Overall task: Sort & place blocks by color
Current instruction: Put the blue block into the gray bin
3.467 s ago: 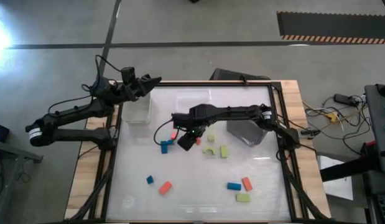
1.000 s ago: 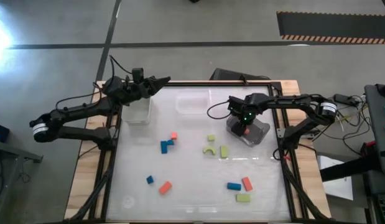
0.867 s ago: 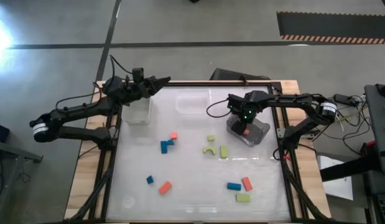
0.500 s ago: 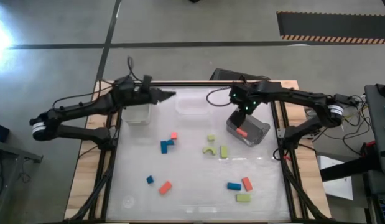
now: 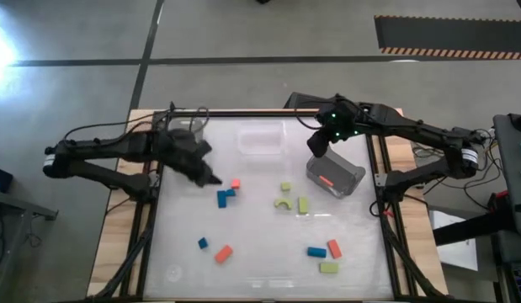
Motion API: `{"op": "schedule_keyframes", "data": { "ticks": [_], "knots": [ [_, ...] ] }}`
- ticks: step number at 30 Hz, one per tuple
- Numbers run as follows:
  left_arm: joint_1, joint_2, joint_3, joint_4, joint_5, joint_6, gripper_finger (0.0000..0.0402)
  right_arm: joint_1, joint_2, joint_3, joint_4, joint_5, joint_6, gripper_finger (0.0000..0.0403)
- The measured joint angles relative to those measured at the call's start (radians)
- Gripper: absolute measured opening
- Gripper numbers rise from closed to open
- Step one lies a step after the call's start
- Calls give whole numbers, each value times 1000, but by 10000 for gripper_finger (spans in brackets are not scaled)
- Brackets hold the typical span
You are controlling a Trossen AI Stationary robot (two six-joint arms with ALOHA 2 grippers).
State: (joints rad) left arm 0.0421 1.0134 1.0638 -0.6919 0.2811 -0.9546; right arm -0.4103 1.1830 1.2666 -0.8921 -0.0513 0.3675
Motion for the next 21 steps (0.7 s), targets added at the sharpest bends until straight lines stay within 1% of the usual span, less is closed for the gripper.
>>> {"op": "schedule_keyframes", "data": {
  "ticks": [3,7,10,12,16,21],
  "knots": [
    [-115,20,-11,-8,1,0,0,0,-1,-1,0,1,-4,177],
    [-273,76,-30,-29,-1,-9,0,0,2,-1,1,2,-19,178],
    [-375,135,-33,-75,-2,-57,0,0,9,-2,3,2,-29,178],
    [-432,180,-35,-102,-2,-85,0,0,11,-2,9,3,-37,178],
    [-530,263,-34,-103,-1,-118,0,0,11,-2,11,3,-47,178],
    [-631,361,-29,-100,-8,-84,0,0,11,-2,12,8,-53,178]
  ]
}}
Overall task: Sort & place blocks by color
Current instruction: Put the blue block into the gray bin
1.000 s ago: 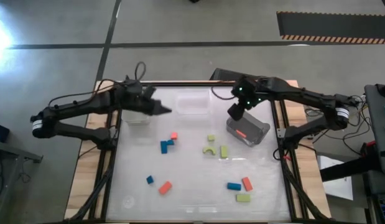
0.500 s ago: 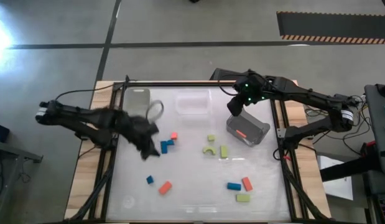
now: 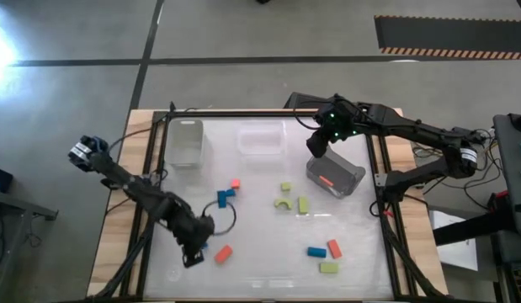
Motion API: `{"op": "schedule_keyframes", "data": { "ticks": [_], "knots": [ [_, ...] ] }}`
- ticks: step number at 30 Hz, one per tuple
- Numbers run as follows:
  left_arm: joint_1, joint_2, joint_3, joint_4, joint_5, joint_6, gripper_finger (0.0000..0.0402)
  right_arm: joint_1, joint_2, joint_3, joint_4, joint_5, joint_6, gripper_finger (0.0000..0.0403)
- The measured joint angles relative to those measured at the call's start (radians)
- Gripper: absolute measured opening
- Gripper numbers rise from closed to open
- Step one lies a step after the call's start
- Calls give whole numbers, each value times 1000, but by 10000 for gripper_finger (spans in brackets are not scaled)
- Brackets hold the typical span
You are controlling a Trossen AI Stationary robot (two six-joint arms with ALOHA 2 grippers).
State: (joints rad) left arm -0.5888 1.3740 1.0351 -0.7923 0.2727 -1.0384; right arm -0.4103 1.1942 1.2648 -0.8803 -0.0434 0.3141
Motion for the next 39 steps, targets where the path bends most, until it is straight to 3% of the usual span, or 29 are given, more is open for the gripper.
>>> {"op": "schedule_keyframes", "data": {
  "ticks": [7,13,18,22,39],
  "knots": [
    [-65,73,-10,-1,-40,78,19,0,0,0,0,1,0,178],
    [-66,86,-26,-1,-83,129,94,0,0,0,0,1,0,178],
    [-67,85,-44,-6,-225,129,167,0,0,0,0,1,0,178],
    [-66,89,-77,0,-278,128,204,0,0,0,0,1,0,178],
    [-67,93,-228,187,-287,50,215,0,0,-1,0,18,13,178]
  ]
}}
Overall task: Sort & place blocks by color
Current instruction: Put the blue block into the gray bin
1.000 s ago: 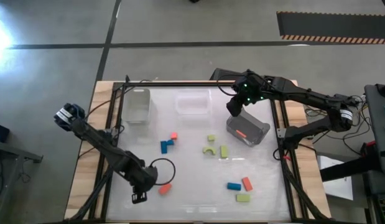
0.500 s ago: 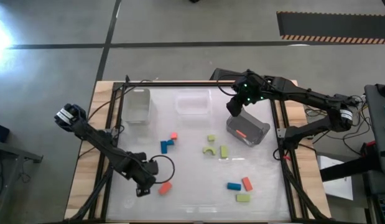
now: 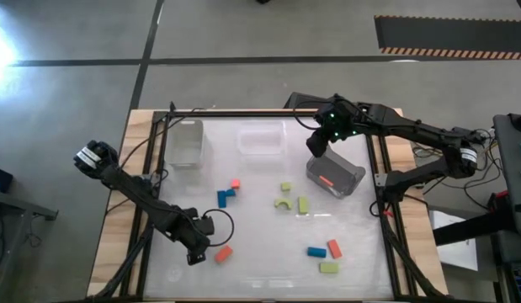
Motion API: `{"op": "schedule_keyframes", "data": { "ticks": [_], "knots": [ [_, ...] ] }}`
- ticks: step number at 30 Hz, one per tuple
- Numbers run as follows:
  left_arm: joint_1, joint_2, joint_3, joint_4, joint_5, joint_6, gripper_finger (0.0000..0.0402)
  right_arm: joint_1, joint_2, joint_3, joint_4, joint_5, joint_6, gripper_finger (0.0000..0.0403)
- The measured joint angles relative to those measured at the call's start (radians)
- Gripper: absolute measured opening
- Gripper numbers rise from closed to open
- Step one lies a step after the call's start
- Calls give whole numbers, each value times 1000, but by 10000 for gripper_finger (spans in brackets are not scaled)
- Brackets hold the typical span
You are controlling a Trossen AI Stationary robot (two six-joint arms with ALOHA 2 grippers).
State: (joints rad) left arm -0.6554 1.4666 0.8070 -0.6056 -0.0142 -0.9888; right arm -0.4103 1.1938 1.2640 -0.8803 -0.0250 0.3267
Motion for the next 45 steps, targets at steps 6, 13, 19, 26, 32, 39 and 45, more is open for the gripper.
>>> {"op": "schedule_keyframes", "data": {
  "ticks": [6,13,19,26,32,39,45],
  "knots": [
    [0,0,-32,49,-3,0,215,0,0,0,0,2,6,178],
    [1,2,-73,134,-24,-19,215,0,0,0,0,27,16,178],
    [1,2,-103,135,-48,-26,215,0,0,0,2,29,22,178],
    [1,1,-107,134,-53,-26,194,0,0,0,3,45,41,178],
    [1,0,-111,128,-57,-27,126,0,0,0,3,55,48,178],
    [12,-26,-105,109,-26,-67,120,0,0,0,4,56,67,178],
    [98,-143,-47,0,-15,-79,120,0,0,0,4,56,82,178]
  ]
}}
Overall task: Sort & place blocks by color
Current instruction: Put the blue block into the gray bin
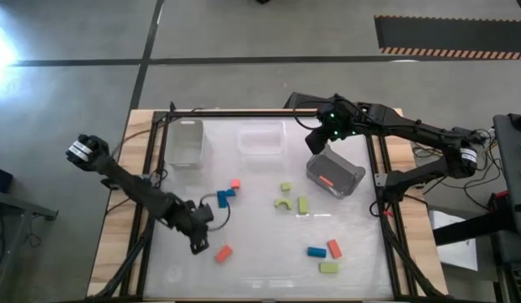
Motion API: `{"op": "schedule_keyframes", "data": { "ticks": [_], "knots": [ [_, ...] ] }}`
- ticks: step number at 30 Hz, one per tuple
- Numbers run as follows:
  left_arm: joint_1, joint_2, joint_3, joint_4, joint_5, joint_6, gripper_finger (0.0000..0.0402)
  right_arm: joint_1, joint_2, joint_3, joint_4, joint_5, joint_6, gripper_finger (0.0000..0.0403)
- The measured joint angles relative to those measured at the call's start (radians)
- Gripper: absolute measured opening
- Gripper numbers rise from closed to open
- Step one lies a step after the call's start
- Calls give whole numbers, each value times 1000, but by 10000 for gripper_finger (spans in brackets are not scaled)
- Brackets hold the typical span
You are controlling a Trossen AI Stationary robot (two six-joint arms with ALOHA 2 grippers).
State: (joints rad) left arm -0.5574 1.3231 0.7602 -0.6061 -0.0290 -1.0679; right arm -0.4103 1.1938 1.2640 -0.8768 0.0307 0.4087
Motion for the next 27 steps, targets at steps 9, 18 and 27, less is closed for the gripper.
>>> {"op": "schedule_keyframes", "data": {
  "ticks": [9,18,27],
  "knots": [
    [373,-210,-2,-191,-15,87,120,0,0,0,1,1,38,178],
    [941,-312,59,-225,-29,272,120,0,0,0,2,2,52,178],
    [1428,-210,80,-220,-29,504,120,0,0,0,2,22,53,178]
  ]
}}
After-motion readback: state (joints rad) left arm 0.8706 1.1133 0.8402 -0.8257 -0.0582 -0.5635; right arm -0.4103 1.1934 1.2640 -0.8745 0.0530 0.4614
